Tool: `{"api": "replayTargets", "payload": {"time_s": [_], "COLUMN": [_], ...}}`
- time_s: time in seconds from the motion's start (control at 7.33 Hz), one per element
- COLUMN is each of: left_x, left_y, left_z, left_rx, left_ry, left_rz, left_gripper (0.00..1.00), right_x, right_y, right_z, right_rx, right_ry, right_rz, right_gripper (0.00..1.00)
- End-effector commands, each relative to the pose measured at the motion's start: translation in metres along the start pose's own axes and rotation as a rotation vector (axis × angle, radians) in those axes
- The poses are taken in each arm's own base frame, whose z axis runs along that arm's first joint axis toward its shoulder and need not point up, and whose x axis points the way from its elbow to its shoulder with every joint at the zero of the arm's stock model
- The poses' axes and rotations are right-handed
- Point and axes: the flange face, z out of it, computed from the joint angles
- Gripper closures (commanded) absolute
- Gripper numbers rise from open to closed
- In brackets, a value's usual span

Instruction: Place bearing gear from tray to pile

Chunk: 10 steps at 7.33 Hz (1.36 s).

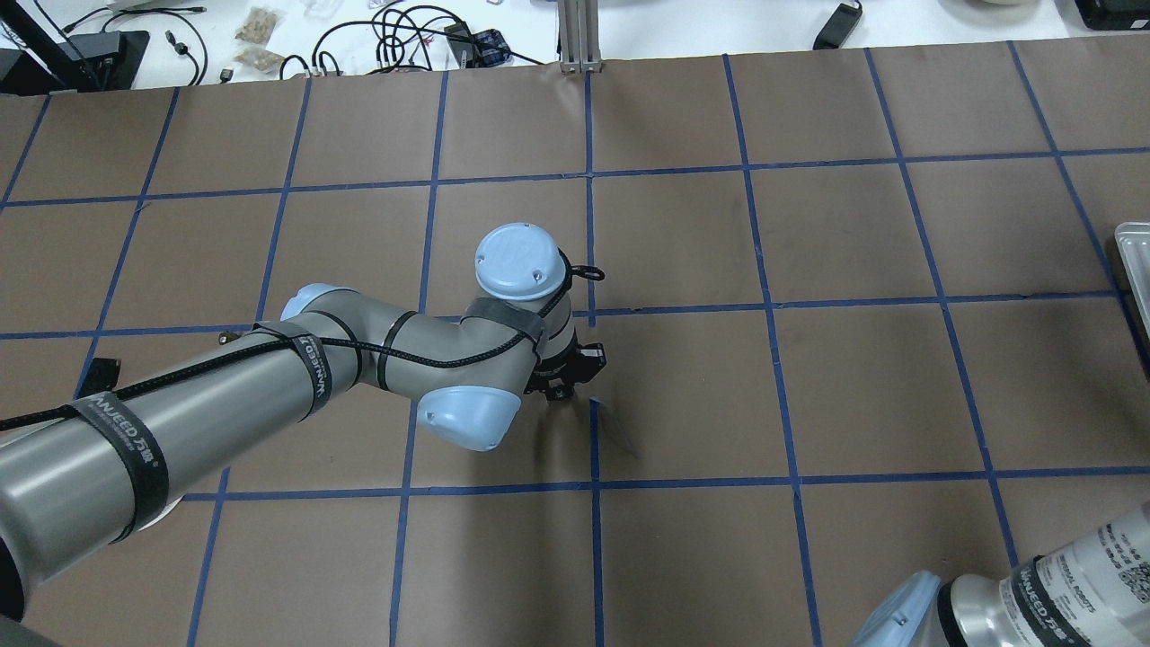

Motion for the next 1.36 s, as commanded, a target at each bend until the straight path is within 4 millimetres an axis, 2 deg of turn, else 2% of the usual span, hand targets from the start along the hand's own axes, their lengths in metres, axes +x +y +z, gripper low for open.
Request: {"api": "replayTargets", "payload": {"time_s": [0.0,0.14,0.27,0.41,0.55,0.68,0.82,0.95,1.09,1.23], "left_x": [-0.005,-0.023,-0.052,-0.084,-0.129,-0.172,-0.218,-0.265,-0.304,-0.345], "left_y": [-0.008,-0.036,-0.063,-0.083,-0.103,-0.115,-0.128,-0.139,-0.146,-0.152], "left_z": [-0.021,-0.042,-0.066,-0.095,-0.138,-0.166,-0.176,-0.176,-0.177,-0.170], "left_rx": [0.037,0.065,0.049,0.008,-0.025,-0.079,-0.097,-0.107,-0.112,-0.134], "left_ry": [0.018,0.028,0.023,0.002,-0.063,-0.080,-0.069,-0.063,-0.051,-0.036], "left_rz": [0.036,0.080,0.062,0.125,0.140,0.169,0.203,0.222,0.267,0.307], "left_gripper": [1.00,1.00,1.00,1.00,1.00,1.00,1.00,1.00,1.00,1.00], "right_x": [0.003,0.004,0.004,0.003,0.002,-0.001,-0.010,-0.037,-0.083,-0.142], "right_y": [-0.003,-0.003,-0.003,-0.004,-0.006,-0.012,-0.026,-0.063,-0.113,-0.151], "right_z": [-0.004,-0.005,-0.004,-0.005,-0.005,-0.010,-0.025,-0.042,-0.068,-0.098], "right_rx": [0.004,0.005,0.004,0.005,0.003,-0.001,0.001,0.007,0.006,-0.008], "right_ry": [0.009,0.012,0.009,0.011,0.011,0.014,0.020,0.037,0.022,-0.018], "right_rz": [-0.002,-0.001,0.000,-0.003,-0.005,0.009,0.040,0.015,0.016,0.081], "right_gripper": [0.60,0.74,0.85,0.90,0.97,1.00,1.00,1.00,1.00,1.00]}}
